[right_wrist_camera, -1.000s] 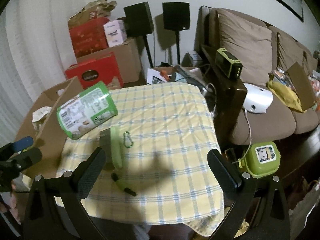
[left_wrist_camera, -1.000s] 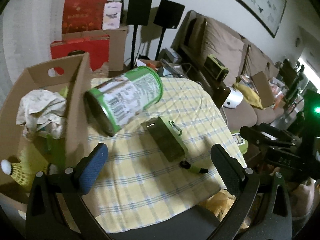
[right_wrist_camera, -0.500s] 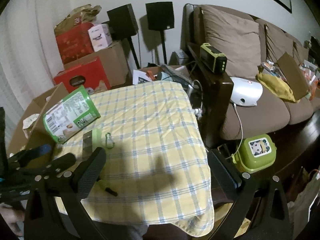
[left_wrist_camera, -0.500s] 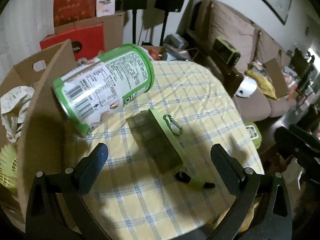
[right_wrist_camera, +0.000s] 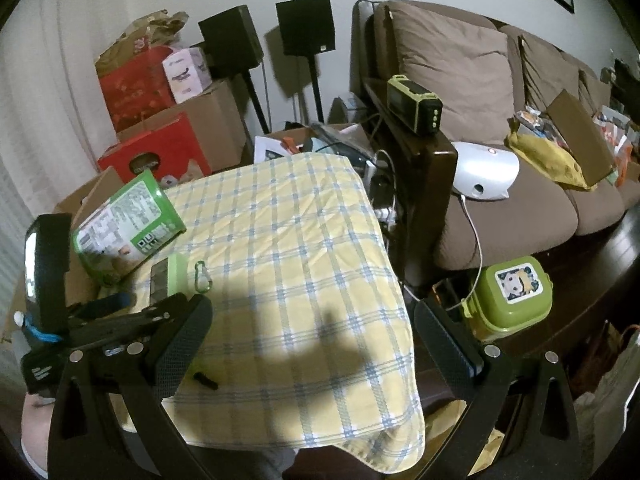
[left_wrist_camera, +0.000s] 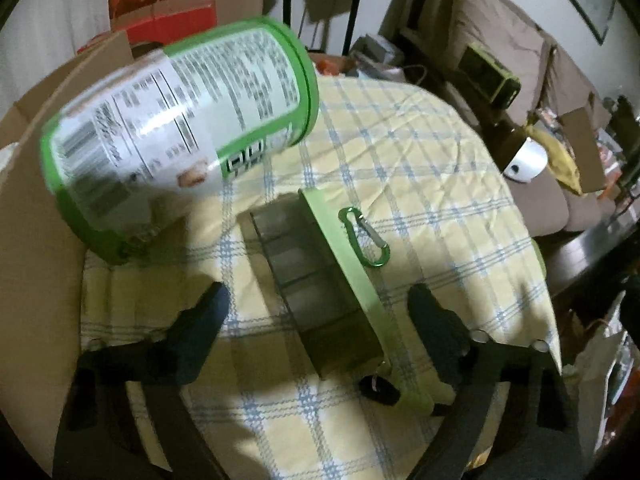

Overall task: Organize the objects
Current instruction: 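Grasp the dark case by its green rim with the left gripper, then lift the case with the left gripper while the right gripper grasps the green carabiner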

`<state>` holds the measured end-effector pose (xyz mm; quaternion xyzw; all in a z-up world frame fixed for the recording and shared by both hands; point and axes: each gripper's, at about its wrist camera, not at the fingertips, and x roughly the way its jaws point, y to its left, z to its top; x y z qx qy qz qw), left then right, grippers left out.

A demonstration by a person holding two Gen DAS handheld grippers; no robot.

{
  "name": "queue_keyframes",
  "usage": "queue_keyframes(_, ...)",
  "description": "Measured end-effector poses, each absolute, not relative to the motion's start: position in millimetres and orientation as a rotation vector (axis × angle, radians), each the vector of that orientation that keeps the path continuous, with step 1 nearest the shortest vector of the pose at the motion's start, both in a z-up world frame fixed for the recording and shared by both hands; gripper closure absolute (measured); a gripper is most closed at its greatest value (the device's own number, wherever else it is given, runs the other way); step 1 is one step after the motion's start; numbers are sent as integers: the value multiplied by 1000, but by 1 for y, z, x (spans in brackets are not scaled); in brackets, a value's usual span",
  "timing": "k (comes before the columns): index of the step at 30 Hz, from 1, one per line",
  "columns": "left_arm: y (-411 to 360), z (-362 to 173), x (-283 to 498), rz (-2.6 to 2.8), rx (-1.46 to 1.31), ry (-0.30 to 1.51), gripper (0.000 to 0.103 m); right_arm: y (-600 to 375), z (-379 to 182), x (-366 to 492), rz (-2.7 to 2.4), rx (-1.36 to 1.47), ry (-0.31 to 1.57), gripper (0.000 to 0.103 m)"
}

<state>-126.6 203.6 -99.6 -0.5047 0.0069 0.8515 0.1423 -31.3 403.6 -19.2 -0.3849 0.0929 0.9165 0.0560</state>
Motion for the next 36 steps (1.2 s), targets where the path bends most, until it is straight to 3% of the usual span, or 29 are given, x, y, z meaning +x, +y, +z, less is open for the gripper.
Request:
queue_keyframes(1,204,-103,-128,2450,-1475,23,31,404,-20,-31,2776,-1170,281,1)
queue_keyframes(8,203,-106,-125,2456,-1458,36,31,405,-25,-33,2769,-1187,299,1)
queue_keyframes(12,203,-103,-125,2449,-1440,19,52,402,-29,-35,2769,-1201,299,1)
queue_keyframes(14,203,-102,-124,2443,-1441,25,53,401,-31,-36,2769,-1214,296,2)
queue_keyframes(15,204,-102,-123,2441,-1436,28,55,400,-32,-37,2772,-1222,303,4)
queue_keyframes(17,202,-101,-121,2438,-1435,23,56,399,-34,-38,2777,-1234,324,16)
queue_keyframes(20,199,-95,-117,2430,-1409,14,57,397,-38,-42,2773,-1269,324,23)
queue_keyframes(25,193,-76,-110,2423,-1347,-27,60,391,-41,-46,2786,-1296,327,27)
queue_keyframes(29,189,-65,-106,2422,-1312,-33,60,387,-40,-50,2819,-1303,329,39)
queue_keyframes(36,170,-50,-98,2421,-1280,-120,61,377,-39,-58,2851,-1318,310,47)
